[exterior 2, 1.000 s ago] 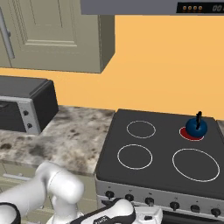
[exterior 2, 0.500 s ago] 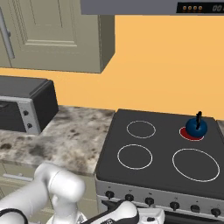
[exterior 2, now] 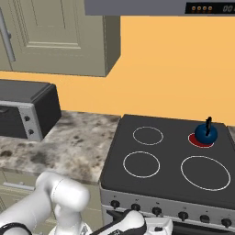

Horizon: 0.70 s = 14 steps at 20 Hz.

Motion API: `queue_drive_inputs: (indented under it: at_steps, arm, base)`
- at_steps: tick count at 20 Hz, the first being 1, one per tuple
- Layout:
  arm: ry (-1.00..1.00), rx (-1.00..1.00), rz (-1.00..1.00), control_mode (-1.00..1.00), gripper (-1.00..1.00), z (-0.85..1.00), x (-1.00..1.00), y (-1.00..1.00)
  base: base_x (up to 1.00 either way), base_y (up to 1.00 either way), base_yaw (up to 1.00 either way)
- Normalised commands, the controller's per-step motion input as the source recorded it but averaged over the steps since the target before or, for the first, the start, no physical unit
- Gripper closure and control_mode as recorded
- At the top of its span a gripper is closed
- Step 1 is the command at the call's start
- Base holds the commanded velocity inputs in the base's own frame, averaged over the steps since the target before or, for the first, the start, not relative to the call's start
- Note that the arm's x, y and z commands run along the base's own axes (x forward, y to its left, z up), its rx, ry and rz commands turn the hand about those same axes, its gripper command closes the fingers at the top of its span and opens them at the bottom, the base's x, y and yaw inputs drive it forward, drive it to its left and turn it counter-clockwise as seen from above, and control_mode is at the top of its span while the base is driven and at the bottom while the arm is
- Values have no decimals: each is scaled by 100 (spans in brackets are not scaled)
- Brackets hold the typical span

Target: Lower the heat of the kettle.

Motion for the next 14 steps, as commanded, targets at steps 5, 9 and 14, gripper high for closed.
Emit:
queue_drive_inputs:
  at_steps: [5, 9, 14]
  arm:
    - [0, 0, 0, -100, -100, -4, 11, 0]
    - [0, 0, 0, -100, -100, -9, 12, 0]
    - [0, 0, 0, -100, -100, -15, 14, -3]
  base:
    - [0, 0, 0]
    - [0, 0, 0]
    - [0, 0, 0]
